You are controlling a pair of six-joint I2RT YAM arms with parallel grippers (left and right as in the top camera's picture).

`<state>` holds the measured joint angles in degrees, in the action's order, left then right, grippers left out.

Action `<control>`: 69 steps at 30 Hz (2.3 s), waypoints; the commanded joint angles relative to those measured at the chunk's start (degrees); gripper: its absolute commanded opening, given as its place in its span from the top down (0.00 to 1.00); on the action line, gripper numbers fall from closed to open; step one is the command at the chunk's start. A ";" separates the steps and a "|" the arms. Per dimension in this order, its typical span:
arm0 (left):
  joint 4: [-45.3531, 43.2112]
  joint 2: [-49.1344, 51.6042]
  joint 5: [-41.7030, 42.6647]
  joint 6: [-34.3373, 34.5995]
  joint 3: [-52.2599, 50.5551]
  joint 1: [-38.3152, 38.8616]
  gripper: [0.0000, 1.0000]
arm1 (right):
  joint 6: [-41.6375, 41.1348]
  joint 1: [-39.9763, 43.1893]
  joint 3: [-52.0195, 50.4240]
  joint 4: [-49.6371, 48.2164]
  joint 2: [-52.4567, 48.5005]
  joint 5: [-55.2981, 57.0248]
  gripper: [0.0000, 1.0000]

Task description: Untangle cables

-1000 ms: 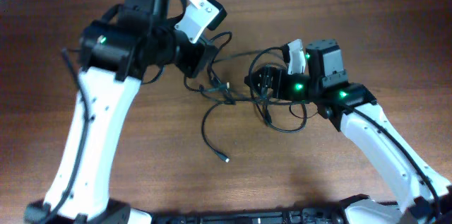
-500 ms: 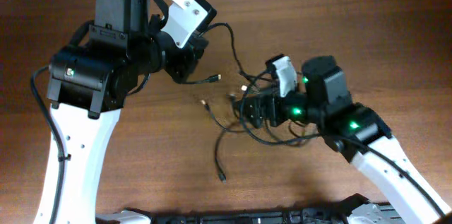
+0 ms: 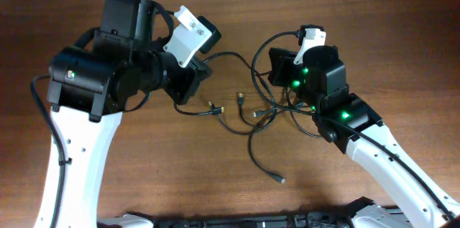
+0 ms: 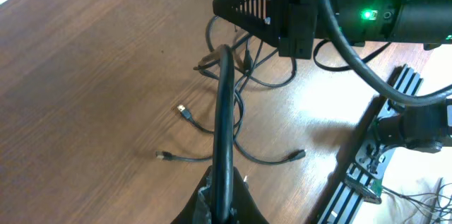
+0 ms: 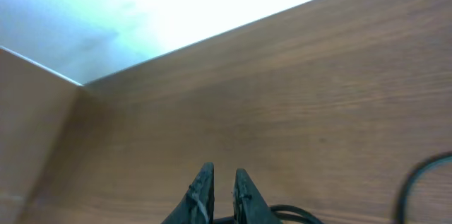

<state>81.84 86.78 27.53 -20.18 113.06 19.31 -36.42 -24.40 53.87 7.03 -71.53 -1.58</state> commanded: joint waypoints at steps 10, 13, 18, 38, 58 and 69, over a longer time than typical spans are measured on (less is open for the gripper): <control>-22.29 14.86 -20.65 23.04 -31.41 -0.37 1.00 | -2.08 16.59 0.57 -5.95 10.88 -31.58 0.96; -22.29 18.29 -35.10 32.61 -31.43 -0.48 1.00 | -2.32 19.89 0.57 -5.77 10.69 -34.42 0.96; -22.25 19.15 -38.18 43.54 -31.43 -7.48 0.96 | -3.08 20.41 0.57 -5.62 10.21 -33.99 0.96; -38.29 19.15 3.89 23.61 -31.43 -9.27 0.01 | 19.06 -0.55 7.02 41.20 -3.19 -33.33 0.04; -36.35 17.84 12.98 33.38 -30.51 -26.56 0.01 | 6.56 -3.61 11.08 30.05 -17.64 -32.35 0.01; -37.68 17.84 -1.31 33.42 -30.51 -7.89 0.01 | -29.20 6.54 25.46 80.87 -16.79 -2.89 0.01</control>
<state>44.31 105.54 28.93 14.33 82.02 9.61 -61.82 -21.96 70.67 77.95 -89.34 -17.30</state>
